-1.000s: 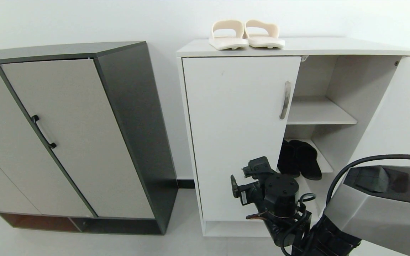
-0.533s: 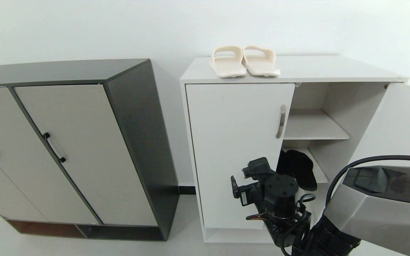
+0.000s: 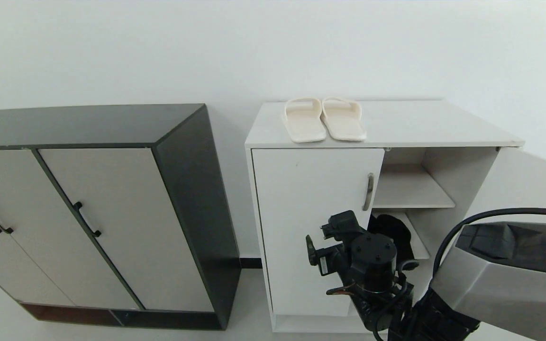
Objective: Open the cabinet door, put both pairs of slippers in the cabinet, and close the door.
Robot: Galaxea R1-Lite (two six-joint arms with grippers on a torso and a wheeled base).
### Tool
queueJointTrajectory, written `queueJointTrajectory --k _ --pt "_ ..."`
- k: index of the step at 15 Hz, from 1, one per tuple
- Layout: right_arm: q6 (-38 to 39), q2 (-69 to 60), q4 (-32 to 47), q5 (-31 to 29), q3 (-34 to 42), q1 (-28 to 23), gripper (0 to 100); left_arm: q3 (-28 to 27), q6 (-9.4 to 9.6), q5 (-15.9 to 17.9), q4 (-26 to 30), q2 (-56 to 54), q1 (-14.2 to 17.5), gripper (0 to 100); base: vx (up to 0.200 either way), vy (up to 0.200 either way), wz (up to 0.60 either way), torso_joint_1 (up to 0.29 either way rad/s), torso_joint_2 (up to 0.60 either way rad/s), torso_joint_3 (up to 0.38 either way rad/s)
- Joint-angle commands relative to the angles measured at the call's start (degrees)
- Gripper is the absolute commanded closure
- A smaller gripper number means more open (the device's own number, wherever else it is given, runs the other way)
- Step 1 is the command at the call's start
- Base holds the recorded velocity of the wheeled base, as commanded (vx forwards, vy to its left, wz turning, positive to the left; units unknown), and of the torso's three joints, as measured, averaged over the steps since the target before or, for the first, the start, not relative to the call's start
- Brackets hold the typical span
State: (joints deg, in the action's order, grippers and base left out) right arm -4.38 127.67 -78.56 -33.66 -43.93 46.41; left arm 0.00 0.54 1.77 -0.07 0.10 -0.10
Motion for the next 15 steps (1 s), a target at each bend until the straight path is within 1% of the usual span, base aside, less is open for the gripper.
queueJointTrajectory --k 1,8,15 --pt "0.0 0.1 0.0 0.0 0.0 0.0 0 0.0 -0.01 0.0 0.0 0.0 0.0 100 0.0 0.0 0.0 0.173 -0.49 -0.305" --pt "0.0 0.4 0.0 0.0 0.0 0.0 0 0.0 -0.01 -0.1 0.0 0.0 0.0 100 0.0 0.0 0.0 0.204 -0.51 -0.313" --pt "0.1 0.8 0.0 0.0 0.0 0.0 0 0.0 -0.01 0.0 0.0 0.0 0.0 100 0.0 0.0 0.0 0.245 -0.56 -0.322"
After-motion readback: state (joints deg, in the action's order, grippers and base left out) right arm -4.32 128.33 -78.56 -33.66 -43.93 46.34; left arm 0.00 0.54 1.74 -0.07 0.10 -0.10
